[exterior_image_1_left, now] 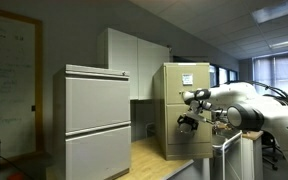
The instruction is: Open the bottom drawer of the right cabinet
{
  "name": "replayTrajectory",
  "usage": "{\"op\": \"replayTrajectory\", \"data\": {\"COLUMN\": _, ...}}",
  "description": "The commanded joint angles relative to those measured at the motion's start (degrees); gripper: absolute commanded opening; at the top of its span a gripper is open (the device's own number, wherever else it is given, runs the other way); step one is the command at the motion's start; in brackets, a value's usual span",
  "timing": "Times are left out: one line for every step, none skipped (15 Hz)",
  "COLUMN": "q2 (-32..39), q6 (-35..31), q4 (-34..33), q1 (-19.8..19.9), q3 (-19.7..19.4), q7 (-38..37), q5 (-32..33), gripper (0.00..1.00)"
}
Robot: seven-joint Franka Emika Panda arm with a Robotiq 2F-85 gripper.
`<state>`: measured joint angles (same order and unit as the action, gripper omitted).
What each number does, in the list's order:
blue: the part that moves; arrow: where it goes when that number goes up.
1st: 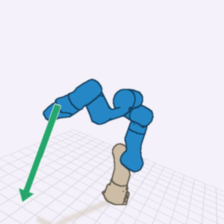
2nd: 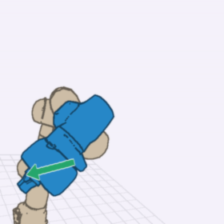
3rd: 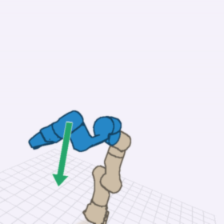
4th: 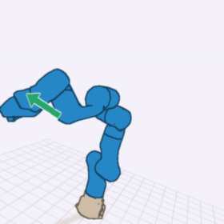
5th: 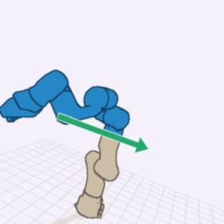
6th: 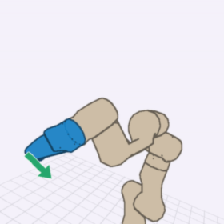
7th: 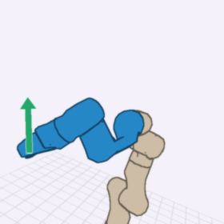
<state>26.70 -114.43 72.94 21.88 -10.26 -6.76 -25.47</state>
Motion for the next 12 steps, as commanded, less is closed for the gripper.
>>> {"op": "replayTrajectory", "data": {"q2": -5.33, "q6": -10.83, "q4": 14.08, "q1": -1.58, "q3": -0.21, "q7": -4.61, "q5": -3.35, "gripper": 1.0}}
{"op": "replayTrajectory", "data": {"q2": -5.97, "q6": -14.09, "q4": 16.84, "q1": -1.99, "q3": -0.21, "q7": -5.79, "q5": -4.21, "gripper": 1.0}}
{"op": "replayTrajectory", "data": {"q2": -6.38, "q6": -16.99, "q4": 19.17, "q1": -2.47, "q3": -0.3, "q7": -7.18, "q5": -4.77, "gripper": 1.0}}
{"op": "replayTrajectory", "data": {"q2": -6.73, "q6": -19.25, "q4": 21.01, "q1": -2.53, "q3": -0.11, "q7": -8.9, "q5": -5.06, "gripper": 1.0}}
{"op": "replayTrajectory", "data": {"q2": -7.37, "q6": -21.86, "q4": 23.32, "q1": -3.1, "q3": -0.43, "q7": -11.13, "q5": -5.26, "gripper": 1.0}}
{"op": "replayTrajectory", "data": {"q2": -8.26, "q6": -23.75, "q4": 25.51, "q1": -3.55, "q3": -0.68, "q7": -13.24, "q5": -5.32, "gripper": 1.0}}
{"op": "replayTrajectory", "data": {"q2": -9.04, "q6": -25.6, "q4": 27.37, "q1": -3.93, "q3": -0.92, "q7": -15.53, "q5": -5.34, "gripper": 1.0}}
{"op": "replayTrajectory", "data": {"q2": -9.99, "q6": -27.39, "q4": 29.25, "q1": -4.3, "q3": -1.15, "q7": -17.64, "q5": -5.31, "gripper": 1.0}}
{"op": "replayTrajectory", "data": {"q2": -11.43, "q6": -29.47, "q4": 31.46, "q1": -4.77, "q3": -1.48, "q7": -19.81, "q5": -5.18, "gripper": 1.0}}
{"op": "replayTrajectory", "data": {"q2": -12.89, "q6": -31.3, "q4": 33.38, "q1": -5.19, "q3": -1.81, "q7": -21.68, "q5": -4.92, "gripper": 1.0}}
{"op": "replayTrajectory", "data": {"q2": -14.4, "q6": -33.43, "q4": 35.16, "q1": -5.47, "q3": -1.9, "q7": -22.54, "q5": -5.16, "gripper": 1.0}}
{"op": "replayTrajectory", "data": {"q2": -15.82, "q6": -35.59, "q4": 36.71, "q1": -5.69, "q3": -1.87, "q7": -22.9, "q5": -5.48, "gripper": 1.0}}
